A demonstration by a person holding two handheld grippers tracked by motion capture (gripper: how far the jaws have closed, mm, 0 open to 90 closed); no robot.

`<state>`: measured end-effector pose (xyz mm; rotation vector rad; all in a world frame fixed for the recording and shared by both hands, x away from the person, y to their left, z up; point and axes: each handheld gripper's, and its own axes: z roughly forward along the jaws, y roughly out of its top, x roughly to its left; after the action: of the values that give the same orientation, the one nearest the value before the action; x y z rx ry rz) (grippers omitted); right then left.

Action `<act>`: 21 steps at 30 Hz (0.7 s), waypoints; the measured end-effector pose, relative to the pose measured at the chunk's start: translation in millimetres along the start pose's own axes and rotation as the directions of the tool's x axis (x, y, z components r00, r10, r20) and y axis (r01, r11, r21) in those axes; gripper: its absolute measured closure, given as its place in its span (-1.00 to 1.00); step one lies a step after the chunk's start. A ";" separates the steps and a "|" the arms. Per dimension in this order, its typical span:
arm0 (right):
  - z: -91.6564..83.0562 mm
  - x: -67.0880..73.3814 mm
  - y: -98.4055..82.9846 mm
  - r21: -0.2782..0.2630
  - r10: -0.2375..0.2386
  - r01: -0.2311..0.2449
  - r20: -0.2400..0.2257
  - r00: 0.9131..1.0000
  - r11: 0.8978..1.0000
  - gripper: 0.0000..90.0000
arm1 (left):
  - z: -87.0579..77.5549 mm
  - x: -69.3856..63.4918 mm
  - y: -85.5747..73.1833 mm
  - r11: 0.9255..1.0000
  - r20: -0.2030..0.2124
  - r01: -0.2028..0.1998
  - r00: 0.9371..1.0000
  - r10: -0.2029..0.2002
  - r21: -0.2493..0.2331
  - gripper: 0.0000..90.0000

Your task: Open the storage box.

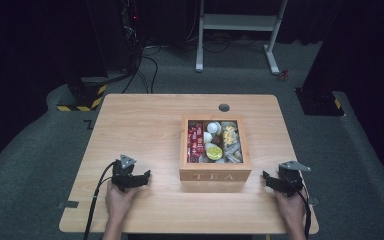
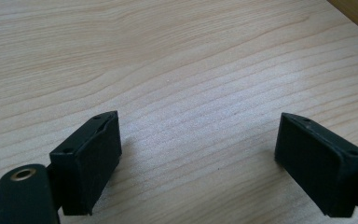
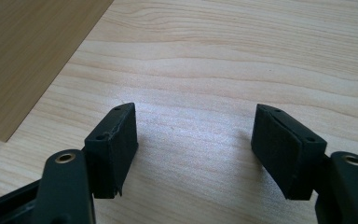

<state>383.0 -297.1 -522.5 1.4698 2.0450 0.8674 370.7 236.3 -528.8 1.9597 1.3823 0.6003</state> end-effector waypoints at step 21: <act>-3.0 4.7 -1.4 -0.007 0.005 -0.005 0.002 1.000 1.000 -0.03 | 0.0 0.1 0.1 1.000 0.000 -0.001 1.000 0.001 0.000 -0.67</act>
<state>378.6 -293.5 -521.5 1.4724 2.0359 0.8742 370.7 236.4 -528.8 1.9605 1.3819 0.6000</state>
